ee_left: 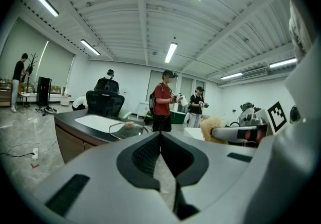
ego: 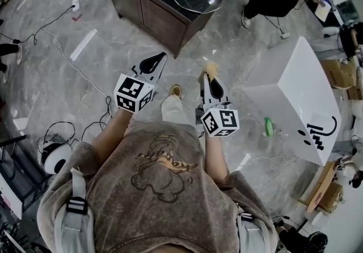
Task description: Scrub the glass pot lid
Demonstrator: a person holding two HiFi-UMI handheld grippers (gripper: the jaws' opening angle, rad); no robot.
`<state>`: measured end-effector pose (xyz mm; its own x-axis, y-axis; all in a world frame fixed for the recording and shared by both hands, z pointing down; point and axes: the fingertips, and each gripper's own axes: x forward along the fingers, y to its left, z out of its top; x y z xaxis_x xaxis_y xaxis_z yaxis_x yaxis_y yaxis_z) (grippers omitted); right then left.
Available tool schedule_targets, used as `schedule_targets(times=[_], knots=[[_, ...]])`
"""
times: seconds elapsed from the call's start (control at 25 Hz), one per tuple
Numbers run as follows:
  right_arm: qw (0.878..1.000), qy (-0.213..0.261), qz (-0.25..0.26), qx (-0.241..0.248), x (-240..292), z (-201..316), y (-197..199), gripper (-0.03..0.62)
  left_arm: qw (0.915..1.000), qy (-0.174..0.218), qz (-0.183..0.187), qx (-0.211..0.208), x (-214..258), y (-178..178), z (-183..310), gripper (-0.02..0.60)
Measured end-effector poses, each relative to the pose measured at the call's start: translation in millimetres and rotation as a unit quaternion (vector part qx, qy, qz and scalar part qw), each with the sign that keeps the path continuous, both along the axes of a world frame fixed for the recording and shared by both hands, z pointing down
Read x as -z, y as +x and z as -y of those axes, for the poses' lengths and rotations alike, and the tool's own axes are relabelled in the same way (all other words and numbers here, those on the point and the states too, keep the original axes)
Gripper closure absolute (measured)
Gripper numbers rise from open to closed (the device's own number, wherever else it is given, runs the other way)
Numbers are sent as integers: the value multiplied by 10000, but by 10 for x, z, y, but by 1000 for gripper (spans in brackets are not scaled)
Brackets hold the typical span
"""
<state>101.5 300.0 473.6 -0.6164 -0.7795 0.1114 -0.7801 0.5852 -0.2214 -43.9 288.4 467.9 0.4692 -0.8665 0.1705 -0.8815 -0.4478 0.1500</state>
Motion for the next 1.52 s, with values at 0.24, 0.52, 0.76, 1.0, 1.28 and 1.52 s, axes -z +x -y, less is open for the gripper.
schedule_targets(times=[0.24,0.52,0.76,1.0,1.28,1.52], knots=[[9999,-4,42,117,59,370,-53,553,10000,-17,14,74,59,-32,371,565],[9997,-4,32,249,127,805,-25,553,9997,-58,-14,220,112,-24,756,565],[9991,26,1,425,184,1279,-21,553,9993,7,-43,372,181,-18,1182,565],[9979,56,-55,639,206,1743,13,553,9983,50,-84,572,216,13,1610,565],[9966,-31,-117,810,131,2121,9,553,9976,22,-296,633,208,17,1925,565],[9955,-89,-184,929,101,2315,-100,553,9976,-9,-278,628,184,-38,2127,565]])
